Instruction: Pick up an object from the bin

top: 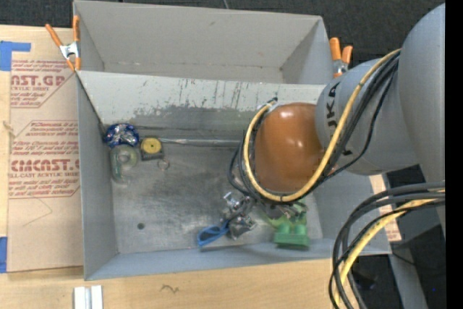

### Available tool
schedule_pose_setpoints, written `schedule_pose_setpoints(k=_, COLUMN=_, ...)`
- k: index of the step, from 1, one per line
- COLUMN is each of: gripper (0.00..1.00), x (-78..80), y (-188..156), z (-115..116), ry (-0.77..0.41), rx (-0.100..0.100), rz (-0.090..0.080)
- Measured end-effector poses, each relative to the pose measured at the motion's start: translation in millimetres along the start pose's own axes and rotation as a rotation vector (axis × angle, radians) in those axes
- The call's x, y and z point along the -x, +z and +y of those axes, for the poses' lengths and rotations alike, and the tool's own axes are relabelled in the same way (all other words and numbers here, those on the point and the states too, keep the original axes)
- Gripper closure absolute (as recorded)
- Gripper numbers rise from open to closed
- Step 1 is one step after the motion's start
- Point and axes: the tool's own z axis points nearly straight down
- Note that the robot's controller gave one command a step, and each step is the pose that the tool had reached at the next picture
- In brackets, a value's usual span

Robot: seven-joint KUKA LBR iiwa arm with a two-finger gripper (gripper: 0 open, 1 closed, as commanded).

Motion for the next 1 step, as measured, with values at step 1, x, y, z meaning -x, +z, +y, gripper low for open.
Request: schedule_pose_setpoints(k=1, gripper=1.00, x=54.3, y=-138.9, z=-8.2, ry=-0.320, rx=-0.004, rz=-0.006)
